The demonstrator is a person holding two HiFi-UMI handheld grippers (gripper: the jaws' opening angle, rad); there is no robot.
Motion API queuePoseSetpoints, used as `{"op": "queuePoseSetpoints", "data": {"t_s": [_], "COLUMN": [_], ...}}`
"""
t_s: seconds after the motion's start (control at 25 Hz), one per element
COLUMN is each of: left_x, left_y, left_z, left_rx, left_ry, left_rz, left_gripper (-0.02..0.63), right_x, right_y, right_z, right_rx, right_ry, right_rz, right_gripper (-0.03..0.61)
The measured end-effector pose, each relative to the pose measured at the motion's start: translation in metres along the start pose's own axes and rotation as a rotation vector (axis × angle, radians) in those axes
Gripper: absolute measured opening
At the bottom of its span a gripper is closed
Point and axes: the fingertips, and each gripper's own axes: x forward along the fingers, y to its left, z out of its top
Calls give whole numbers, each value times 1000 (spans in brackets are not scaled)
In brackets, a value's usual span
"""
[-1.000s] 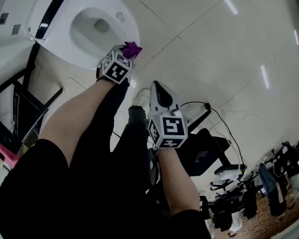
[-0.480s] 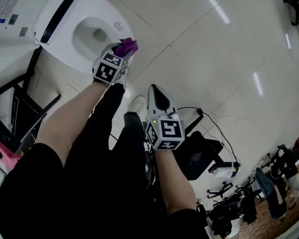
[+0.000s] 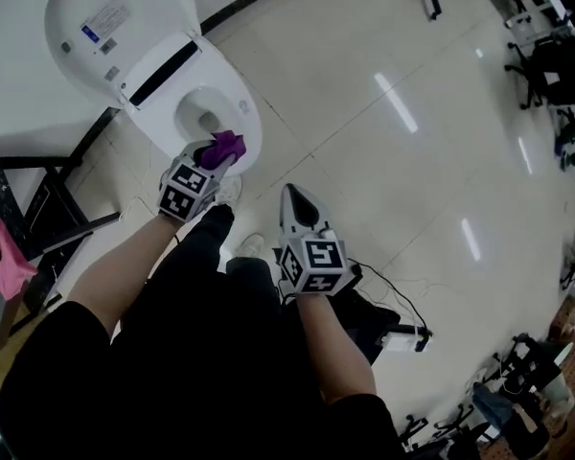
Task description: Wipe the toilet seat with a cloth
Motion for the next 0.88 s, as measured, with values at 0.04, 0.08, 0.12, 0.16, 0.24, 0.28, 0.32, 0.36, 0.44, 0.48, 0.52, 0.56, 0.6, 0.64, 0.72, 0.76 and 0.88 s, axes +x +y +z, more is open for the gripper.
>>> {"op": "queuePoseSetpoints", "data": {"t_s": [0.04,0.08,0.12,0.16,0.24,0.28,0.32,0.36,0.44,0.48,0.52,0.56,0.6,0.64,0.72,0.76,0.88], "left_x": [-18,-35,-53,-70,-101,-115,-128,-141,-165,-176,-187,-197,-207,-216,-233,-240,-258], "left_y": [-6,-11,-16,-20,-27,-30,-31,-32,-33,-34,-34,-33,-33,-32,-29,-28,-23], "left_z": [4,8,10,12,15,17,18,19,19,19,20,23,26,29,34,37,46], "left_rx": [8,15,26,40,72,81,81,75,61,59,60,64,69,74,82,85,105], "left_ry": [-17,-33,-47,-59,-81,-94,-109,-125,-154,-168,-183,-199,-217,-235,-270,-287,-329], "left_rz": [9,19,33,52,95,117,139,159,187,196,204,212,221,228,238,241,237], "left_gripper": [92,92,92,92,92,92,92,92,92,92,92,92,92,92,92,92,92], "right_x": [-7,-14,-20,-25,-35,-38,-40,-41,-42,-44,-45,-46,-48,-49,-50,-50,-48], "right_y": [8,16,24,33,47,53,59,66,82,91,100,108,116,123,136,142,157], "right_z": [9,17,24,30,38,40,43,47,52,55,57,59,62,64,67,69,79], "right_rx": [-14,-27,-41,-55,-85,-100,-115,-129,-157,-172,-188,-204,-219,-232,-253,-261,-278], "right_ry": [-14,-28,-41,-53,-71,-77,-82,-87,-97,-102,-106,-108,-110,-111,-115,-119,-135], "right_rz": [14,30,47,65,105,125,144,162,193,204,214,222,228,232,234,233,227], "right_gripper": [17,15,15,17,15,17,15,15,15,15,15,15,15,15,15,15,15]}}
